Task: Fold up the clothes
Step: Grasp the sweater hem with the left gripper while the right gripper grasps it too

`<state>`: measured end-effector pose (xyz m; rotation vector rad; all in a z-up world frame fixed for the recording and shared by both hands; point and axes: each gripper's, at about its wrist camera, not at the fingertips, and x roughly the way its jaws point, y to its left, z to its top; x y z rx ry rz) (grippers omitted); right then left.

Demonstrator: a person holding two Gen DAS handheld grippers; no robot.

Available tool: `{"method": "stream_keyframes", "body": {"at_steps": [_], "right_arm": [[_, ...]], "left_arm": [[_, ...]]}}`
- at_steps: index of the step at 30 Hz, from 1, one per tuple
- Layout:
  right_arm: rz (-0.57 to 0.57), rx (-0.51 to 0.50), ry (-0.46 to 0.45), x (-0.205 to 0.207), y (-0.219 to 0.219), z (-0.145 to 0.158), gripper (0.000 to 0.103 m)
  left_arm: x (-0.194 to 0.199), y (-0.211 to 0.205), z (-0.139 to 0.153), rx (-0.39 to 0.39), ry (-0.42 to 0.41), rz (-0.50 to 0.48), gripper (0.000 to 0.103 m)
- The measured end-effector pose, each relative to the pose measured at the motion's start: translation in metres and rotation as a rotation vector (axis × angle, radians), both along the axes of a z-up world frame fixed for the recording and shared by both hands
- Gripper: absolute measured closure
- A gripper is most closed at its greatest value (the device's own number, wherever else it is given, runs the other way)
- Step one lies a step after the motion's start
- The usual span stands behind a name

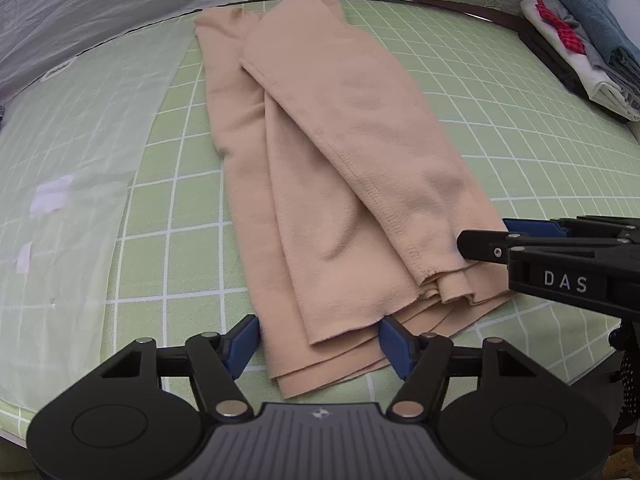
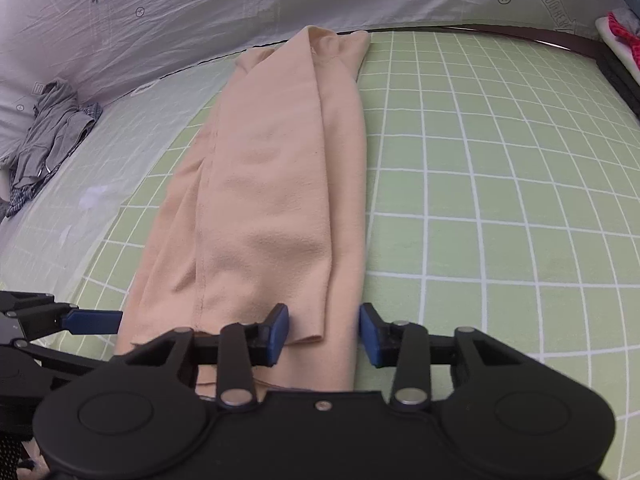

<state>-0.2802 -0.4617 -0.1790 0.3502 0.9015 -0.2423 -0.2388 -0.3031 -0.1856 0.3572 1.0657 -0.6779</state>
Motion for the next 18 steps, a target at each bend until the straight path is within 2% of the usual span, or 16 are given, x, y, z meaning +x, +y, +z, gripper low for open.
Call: {"method": "stream_keyframes", "body": {"at_steps": [1,2,5,8,13,18], "right_arm": [[0.006,0.0,-0.001,0.001,0.001,0.0,0.077],[0.013,0.001,-0.002,0.001,0.003,0.001,0.085],[0.034,-0.007,-0.002,0.0,0.005,0.002,0.09],[0.041,-0.005,0.004,-0.003,0.008,0.003,0.092],[0.069,0.026,0.02,-0.021,0.014,0.011,0.093],[0.082,0.057,-0.039,-0.036,0.013,0.033,0.095]], "left_arm": [[-0.002,0.0,0.001,-0.005,-0.001,-0.005,0.053],[-0.004,0.0,0.001,-0.01,-0.002,-0.011,0.062],[-0.009,0.0,0.002,-0.029,0.006,-0.017,0.081],[-0.005,0.009,0.002,-0.05,0.033,-0.007,0.087],[-0.014,0.023,0.007,-0.081,0.081,0.011,0.091],[-0.02,0.032,0.032,-0.129,0.035,0.003,0.091]]}}
